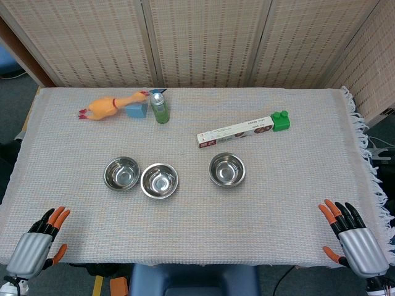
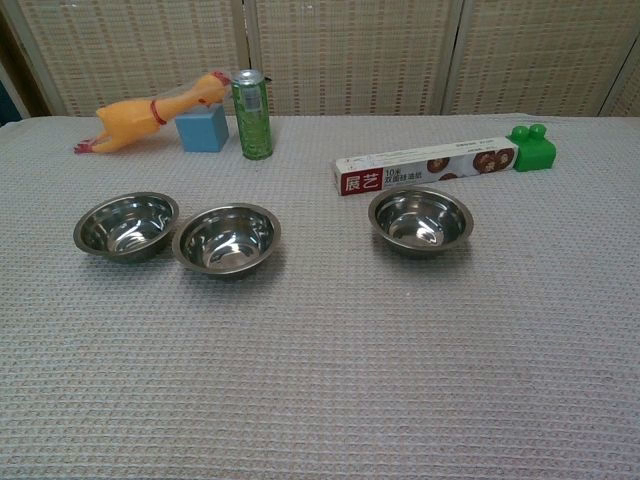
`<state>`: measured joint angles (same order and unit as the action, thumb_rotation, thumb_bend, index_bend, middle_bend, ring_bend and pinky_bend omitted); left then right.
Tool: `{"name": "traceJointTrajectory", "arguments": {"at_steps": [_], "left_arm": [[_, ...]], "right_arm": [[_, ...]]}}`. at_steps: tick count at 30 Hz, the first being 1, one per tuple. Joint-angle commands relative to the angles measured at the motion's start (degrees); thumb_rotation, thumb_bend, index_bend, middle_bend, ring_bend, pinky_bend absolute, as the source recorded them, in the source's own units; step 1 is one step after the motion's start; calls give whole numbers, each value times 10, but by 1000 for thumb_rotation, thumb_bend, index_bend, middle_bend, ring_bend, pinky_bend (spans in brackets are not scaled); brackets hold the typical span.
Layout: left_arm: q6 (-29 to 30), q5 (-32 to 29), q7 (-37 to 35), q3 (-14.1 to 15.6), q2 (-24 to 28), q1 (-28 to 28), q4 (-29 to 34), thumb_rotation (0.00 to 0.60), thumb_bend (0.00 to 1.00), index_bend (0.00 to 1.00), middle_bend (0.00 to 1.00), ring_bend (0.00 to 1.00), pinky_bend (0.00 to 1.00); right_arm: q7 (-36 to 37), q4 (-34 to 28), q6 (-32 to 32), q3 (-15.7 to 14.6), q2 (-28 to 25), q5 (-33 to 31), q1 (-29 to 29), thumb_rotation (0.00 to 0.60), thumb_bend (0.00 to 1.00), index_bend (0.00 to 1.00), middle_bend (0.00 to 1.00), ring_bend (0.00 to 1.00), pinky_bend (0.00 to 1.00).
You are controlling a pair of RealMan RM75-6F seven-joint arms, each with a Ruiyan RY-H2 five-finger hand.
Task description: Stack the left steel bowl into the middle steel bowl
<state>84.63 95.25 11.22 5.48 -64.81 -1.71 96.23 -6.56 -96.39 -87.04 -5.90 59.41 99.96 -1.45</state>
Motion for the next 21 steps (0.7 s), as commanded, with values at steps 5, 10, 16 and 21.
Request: {"name": "traceJointTrajectory", "arguments": {"at_steps": [5,10,16,21], "left_arm": [[-1,1,20,-7,-22,-3,-6,600,381,0,57,62,274],[11,-2,74,-48,-82,-21,-52,600,382,0,408,375,561],[-34,-13,108,-84,-140,-69,-90,600,382,34,844,784,897],[-89,-39,119,-110,-216,-120,-171,600,381,57,994,950,996]], "right_arm": [[-2,1,-3,2,1,-3,-2,600,114,0,0,0,0],[-13,-1,-11,6,5,-5,-5,600,114,0,0,0,0],[-29,0,-10,9,13,-10,-7,600,114,0,0,0,0],[-55,-4,4,17,22,-30,-4,600,114,0,0,0,0]]}}
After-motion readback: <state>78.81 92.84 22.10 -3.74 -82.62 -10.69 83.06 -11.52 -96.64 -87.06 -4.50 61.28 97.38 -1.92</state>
